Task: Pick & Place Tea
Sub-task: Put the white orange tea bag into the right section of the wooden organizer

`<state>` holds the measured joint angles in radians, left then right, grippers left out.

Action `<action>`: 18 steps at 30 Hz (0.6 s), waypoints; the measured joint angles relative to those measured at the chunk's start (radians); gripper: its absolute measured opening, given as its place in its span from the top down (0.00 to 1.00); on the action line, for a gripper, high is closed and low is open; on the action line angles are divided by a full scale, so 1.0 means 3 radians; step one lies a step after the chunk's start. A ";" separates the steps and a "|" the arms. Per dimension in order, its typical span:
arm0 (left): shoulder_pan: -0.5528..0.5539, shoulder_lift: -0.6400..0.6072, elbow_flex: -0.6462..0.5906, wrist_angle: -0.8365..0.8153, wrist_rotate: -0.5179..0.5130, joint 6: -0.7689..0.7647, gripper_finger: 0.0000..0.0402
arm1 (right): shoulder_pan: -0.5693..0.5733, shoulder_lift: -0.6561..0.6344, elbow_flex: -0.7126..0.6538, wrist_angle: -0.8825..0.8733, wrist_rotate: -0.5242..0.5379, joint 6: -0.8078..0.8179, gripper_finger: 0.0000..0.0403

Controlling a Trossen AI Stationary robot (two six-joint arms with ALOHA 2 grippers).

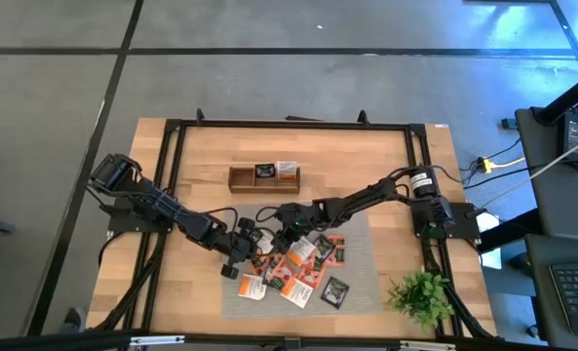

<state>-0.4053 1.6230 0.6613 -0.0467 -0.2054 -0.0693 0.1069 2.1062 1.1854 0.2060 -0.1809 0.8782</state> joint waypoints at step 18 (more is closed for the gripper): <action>-0.0018 -0.0133 -0.0019 -0.0050 0.0145 -0.0049 0.98 | -0.0009 -0.0011 0.0000 -0.0004 0.0096 -0.0328 0.99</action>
<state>-0.4107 1.5832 0.6557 -0.0618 -0.1619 -0.0842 0.1041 2.1028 1.1854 0.2047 -0.1521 0.7798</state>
